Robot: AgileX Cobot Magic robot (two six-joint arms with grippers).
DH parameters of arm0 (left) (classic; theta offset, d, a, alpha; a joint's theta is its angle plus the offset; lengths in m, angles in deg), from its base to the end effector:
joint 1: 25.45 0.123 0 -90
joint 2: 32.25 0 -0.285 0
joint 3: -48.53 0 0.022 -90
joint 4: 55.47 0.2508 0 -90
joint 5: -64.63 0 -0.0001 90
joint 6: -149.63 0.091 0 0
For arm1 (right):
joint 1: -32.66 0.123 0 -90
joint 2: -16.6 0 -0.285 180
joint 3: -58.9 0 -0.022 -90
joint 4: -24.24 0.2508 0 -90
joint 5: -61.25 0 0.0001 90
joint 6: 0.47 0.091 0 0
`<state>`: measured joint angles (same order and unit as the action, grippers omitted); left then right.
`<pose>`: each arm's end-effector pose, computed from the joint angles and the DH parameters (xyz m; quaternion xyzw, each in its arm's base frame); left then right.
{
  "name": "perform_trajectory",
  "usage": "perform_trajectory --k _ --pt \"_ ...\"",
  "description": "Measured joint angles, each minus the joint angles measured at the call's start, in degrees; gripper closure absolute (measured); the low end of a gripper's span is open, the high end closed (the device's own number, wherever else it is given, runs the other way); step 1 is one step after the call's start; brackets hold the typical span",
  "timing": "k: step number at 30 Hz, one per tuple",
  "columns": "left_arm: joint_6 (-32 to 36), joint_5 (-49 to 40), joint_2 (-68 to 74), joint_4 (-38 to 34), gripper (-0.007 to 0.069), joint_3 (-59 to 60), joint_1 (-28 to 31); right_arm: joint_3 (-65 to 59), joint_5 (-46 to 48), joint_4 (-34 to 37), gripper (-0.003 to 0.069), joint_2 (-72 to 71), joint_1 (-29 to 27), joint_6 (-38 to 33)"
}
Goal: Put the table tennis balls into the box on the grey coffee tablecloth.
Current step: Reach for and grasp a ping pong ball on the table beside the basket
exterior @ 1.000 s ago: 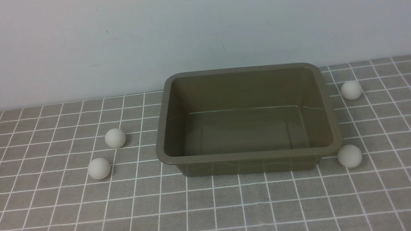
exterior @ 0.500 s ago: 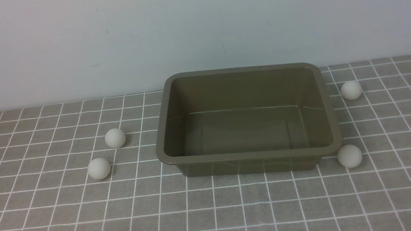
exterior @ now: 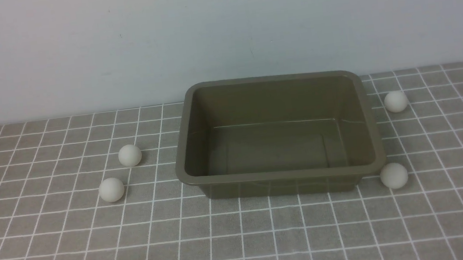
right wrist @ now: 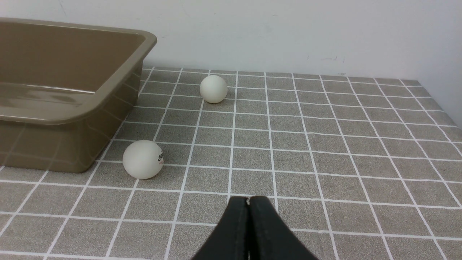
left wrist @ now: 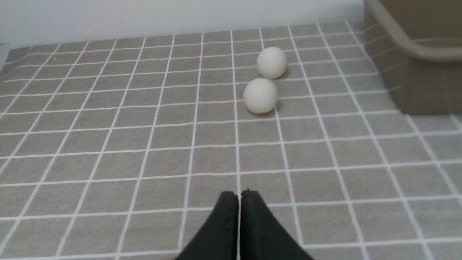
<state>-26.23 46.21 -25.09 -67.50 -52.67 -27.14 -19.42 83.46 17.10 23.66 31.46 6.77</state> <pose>0.0537 -0.0076 0.1761 -0.0182 0.7876 -0.0741 0.6114 0.0520 -0.0054 0.1728 0.0267 0.8056 -0.0219 0.5915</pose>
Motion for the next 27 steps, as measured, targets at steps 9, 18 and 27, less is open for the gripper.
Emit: perform_trajectory --k 9,18,27 --pt "-7.0 12.1 0.0 -28.4 0.0629 0.0 0.0 -0.4 -10.5 8.8 0.0673 0.0 0.0 7.3" --pt "2.3 8.9 0.2 -36.1 0.0629 -9.9 0.0 -0.4 -25.3 18.2 0.0673 0.0 0.0 15.2" --pt "11.0 -17.6 31.8 -25.8 0.0629 -34.1 0.0 5.9 -20.6 17.7 0.0673 1.8 1.9 22.2"
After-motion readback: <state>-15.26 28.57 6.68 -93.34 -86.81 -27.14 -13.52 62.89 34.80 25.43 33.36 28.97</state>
